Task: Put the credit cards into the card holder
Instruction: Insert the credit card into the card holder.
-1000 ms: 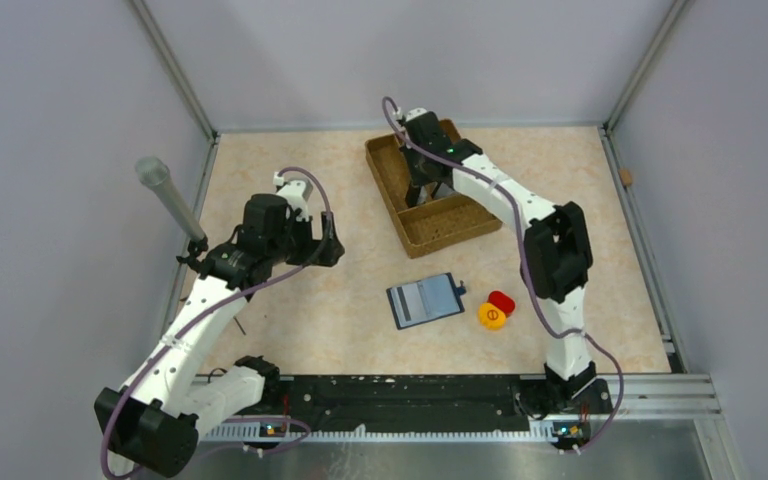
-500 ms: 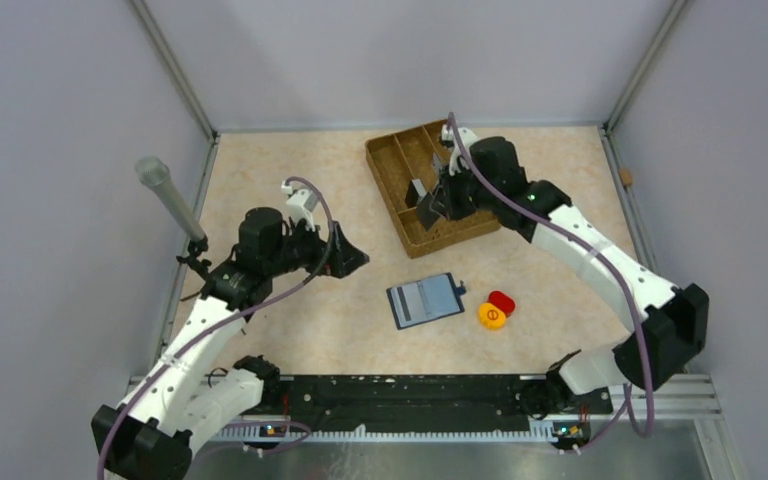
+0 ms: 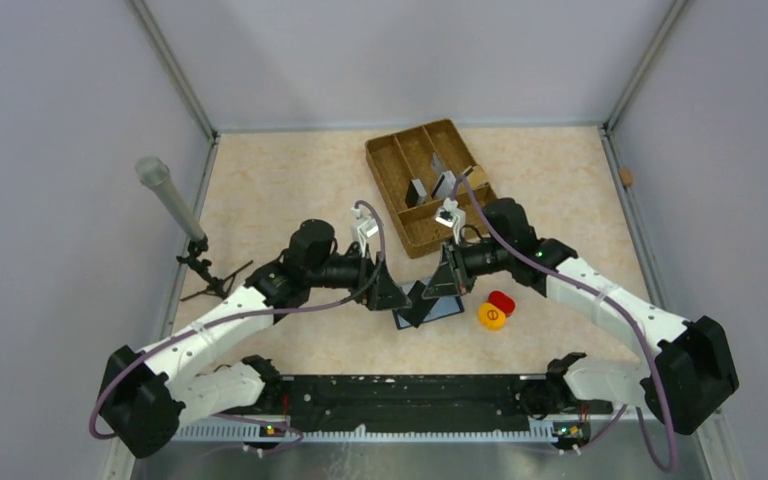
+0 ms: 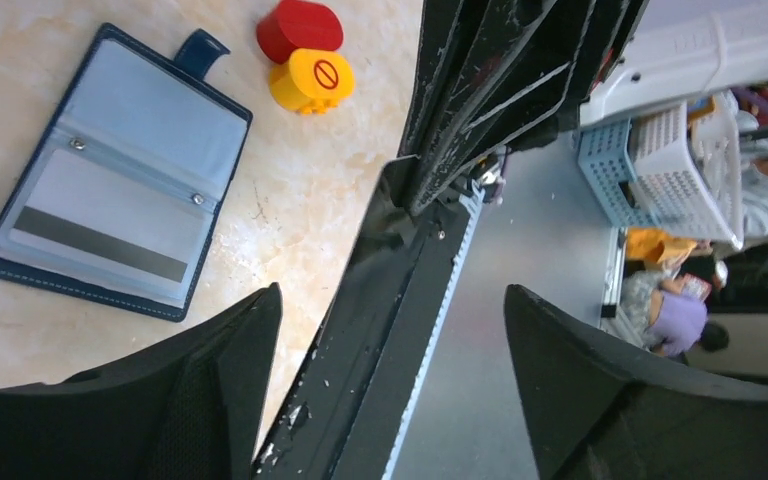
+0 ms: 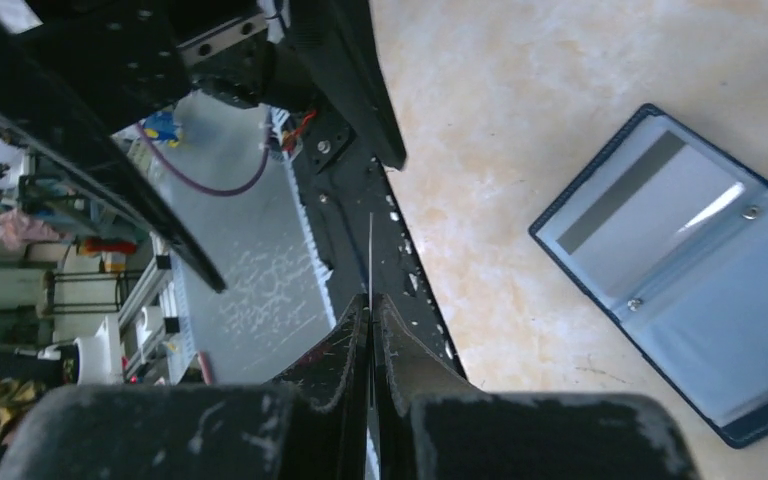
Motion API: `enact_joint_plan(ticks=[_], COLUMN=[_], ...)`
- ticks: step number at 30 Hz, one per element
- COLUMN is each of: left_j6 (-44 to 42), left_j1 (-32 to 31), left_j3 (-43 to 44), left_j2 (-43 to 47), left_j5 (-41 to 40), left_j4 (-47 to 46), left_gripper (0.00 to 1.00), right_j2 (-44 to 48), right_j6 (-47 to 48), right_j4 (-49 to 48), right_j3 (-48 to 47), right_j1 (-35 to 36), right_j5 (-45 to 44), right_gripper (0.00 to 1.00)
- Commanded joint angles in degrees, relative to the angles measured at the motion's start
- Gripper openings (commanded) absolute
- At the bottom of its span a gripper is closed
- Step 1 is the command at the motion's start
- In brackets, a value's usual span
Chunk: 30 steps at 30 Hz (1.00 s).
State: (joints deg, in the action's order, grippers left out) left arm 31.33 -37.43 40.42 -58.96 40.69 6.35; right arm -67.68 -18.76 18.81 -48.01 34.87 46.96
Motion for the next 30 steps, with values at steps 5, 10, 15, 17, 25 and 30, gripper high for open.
enact_joint_plan(ticks=[5, 10, 15, 17, 25, 30], left_j6=[0.0, 0.5, 2.1, 2.8, 22.4, 34.2], left_j1=[-3.0, -3.2, -3.7, -3.7, -4.1, -6.7], left_j3=[1.3, 1.1, -0.2, -1.5, -14.6, -19.7], left_j2=[-3.3, -3.9, -4.3, -3.3, -0.9, -6.1], left_j5=[2.7, 3.1, 4.3, 0.9, -21.0, -28.0], left_j4=[-4.5, -5.8, -8.7, -8.7, -22.5, -34.5], left_gripper=[0.50, 0.25, 0.00, 0.00, 0.00, 0.00], right_j2=[1.4, 0.6, 0.6, 1.7, 4.6, -0.2], right_j6=[-1.7, -0.7, -0.5, -0.8, -6.2, -8.8], right_j4=[-9.3, -8.4, -4.0, -0.9, 7.6, 6.1], right_j3=[0.4, 0.2, -1.4, -2.2, 0.8, 3.6], right_j1=[1.0, 1.1, 1.0, 0.4, -0.4, 1.5], right_j5=[9.6, 9.9, -1.1, -10.1, -47.5, -57.6], right_gripper=[0.00, 0.00, 0.28, 0.58, 0.73, 0.72])
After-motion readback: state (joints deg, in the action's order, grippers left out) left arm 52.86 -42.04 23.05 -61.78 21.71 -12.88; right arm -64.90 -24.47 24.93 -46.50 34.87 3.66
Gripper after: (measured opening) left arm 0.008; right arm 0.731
